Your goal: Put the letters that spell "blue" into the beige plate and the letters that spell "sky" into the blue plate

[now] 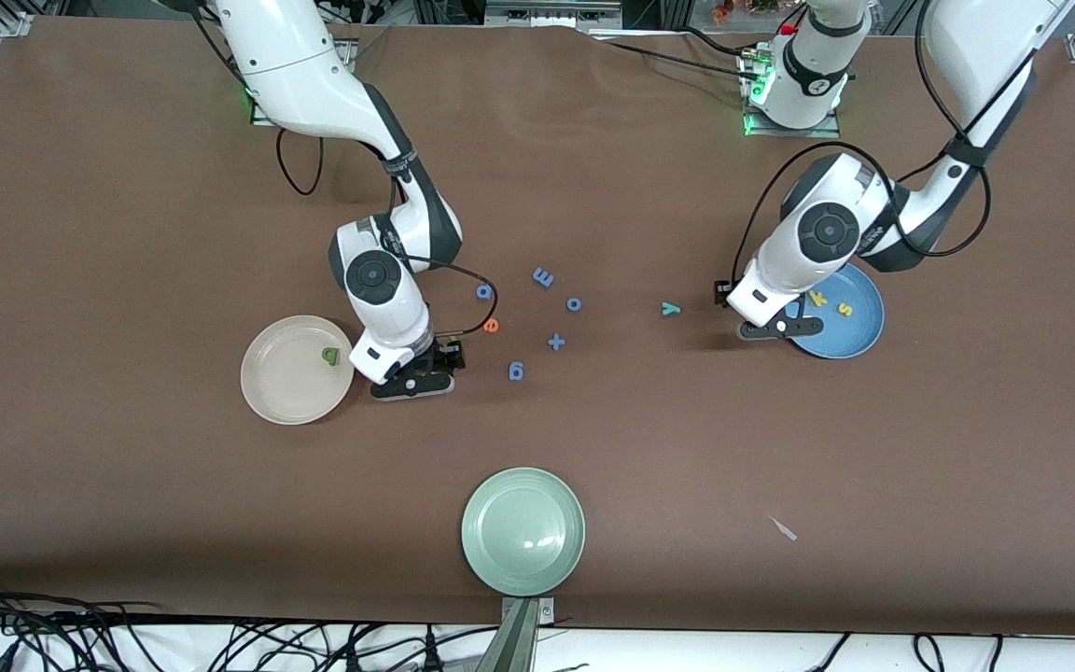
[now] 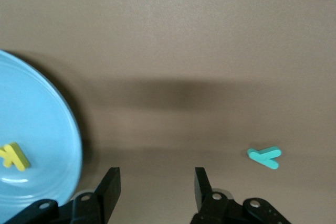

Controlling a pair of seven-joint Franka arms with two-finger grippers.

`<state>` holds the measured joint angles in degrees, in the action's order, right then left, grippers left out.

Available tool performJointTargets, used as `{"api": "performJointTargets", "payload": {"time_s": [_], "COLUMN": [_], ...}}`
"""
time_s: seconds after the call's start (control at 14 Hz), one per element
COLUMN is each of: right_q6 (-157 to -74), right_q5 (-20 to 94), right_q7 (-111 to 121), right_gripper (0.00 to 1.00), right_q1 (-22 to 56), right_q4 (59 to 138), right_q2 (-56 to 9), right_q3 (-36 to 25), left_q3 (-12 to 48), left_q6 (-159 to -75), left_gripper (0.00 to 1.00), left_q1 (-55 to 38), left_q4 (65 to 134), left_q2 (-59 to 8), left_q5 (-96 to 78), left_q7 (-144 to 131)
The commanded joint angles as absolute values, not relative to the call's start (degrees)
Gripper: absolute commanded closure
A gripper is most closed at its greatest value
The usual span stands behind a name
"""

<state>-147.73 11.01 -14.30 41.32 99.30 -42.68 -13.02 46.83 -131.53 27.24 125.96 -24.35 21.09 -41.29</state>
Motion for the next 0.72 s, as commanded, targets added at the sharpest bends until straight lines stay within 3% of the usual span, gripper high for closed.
{"api": "performJointTargets", "payload": {"time_s": [0.0, 0.14, 0.29, 0.43, 0.64], "right_q6": [-148.8, -148.71, -148.71, -148.54, -145.83], "right_q5": [11.34, 11.34, 11.34, 11.34, 11.51], "right_q7": [-12.31, -12.3, -12.22, -11.69, -10.47], "right_gripper": [0.43, 0.51, 0.59, 0.71, 0.75], "right_q1": [41.4, 41.4, 41.31, 41.22, 40.43], "right_q4": [101.16, 100.9, 100.81, 100.72, 100.11], "right_q2": [-42.19, -42.19, -42.19, -42.01, -40.61], "right_q3": [-13.27, -13.27, -13.27, -13.36, -13.62], "left_q3": [46.5, 46.14, 46.06, 46.05, 45.88], "left_q6": [-133.4, -135.7, -135.88, -135.97, -135.97], "left_gripper": [0.32, 0.22, 0.06, 0.06, 0.05], "left_q1": [24.8, 21.9, 21.8, 20.4, 19.95], "left_q4": [124.63, 124.45, 123.23, 121.65, 119.54], "left_q2": [-27.33, -28.38, -29.7, -31.19, -33.3], "left_q5": [20.04, 20.48, 20.22, 20.48, 20.65], "left_q7": [-52.59, -60.17, -66.06, -74.83, -82.78]}}
